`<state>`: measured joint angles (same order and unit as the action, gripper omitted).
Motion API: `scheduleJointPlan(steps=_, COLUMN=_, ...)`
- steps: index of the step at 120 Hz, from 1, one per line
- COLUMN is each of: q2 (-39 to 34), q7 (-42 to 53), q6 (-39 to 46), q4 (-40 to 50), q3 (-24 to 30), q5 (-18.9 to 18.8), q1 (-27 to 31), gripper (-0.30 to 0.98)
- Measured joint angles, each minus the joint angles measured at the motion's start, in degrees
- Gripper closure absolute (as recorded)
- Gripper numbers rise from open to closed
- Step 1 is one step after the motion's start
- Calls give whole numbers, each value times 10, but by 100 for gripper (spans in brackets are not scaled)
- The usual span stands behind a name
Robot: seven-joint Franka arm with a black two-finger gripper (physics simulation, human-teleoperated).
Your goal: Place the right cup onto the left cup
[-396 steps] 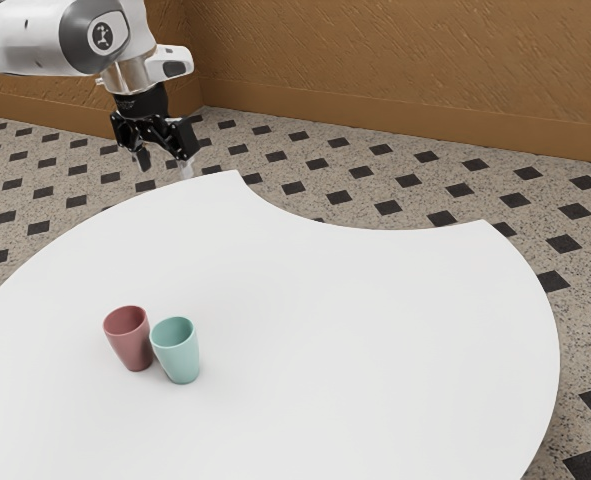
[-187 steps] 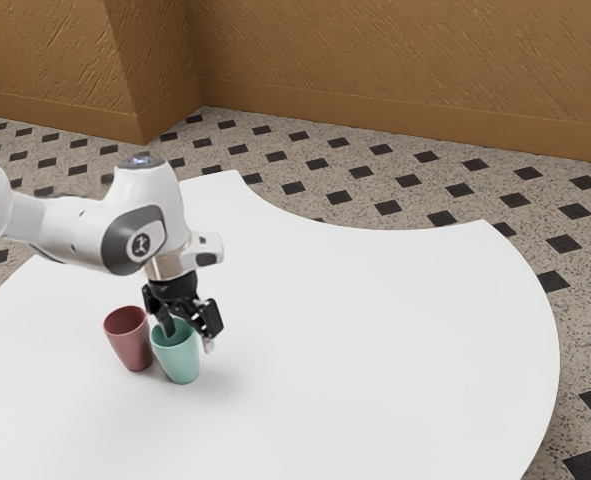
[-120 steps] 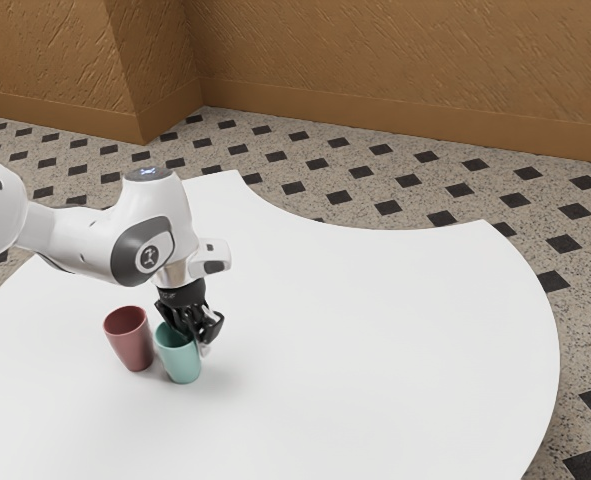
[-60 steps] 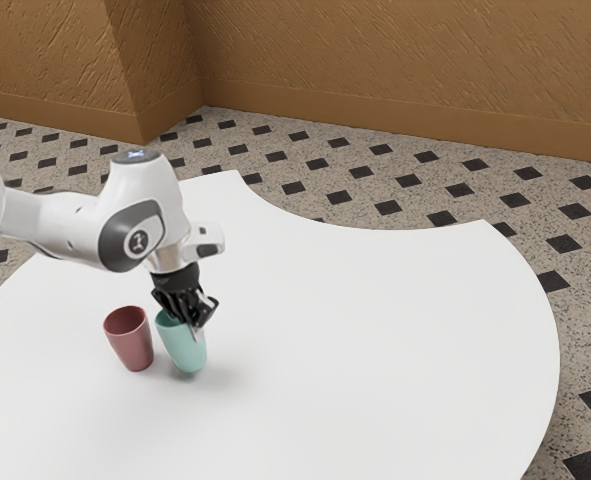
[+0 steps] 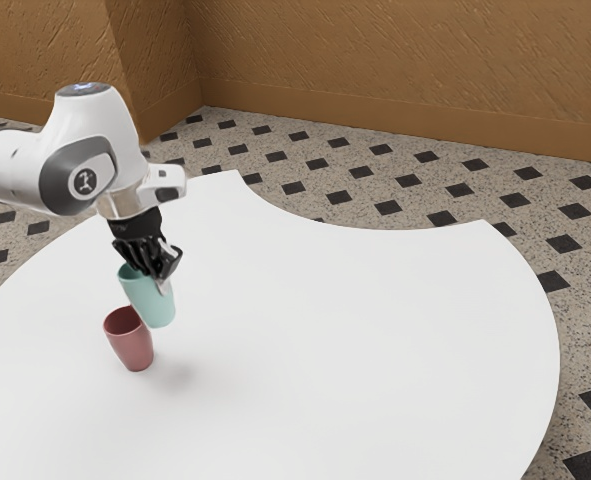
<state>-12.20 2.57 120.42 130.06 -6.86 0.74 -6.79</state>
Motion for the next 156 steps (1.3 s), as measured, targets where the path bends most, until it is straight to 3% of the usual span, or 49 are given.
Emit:
scheduleJointPlan(steps=48, q2=-22, q7=4, q6=-49, q4=-1, q3=-34, q5=-39, q1=19, gripper=79)
scheduleJointPlan(steps=156, q2=46, q7=3, q6=0, q4=-6, q3=-43, q5=-73, q1=19, gripper=79)
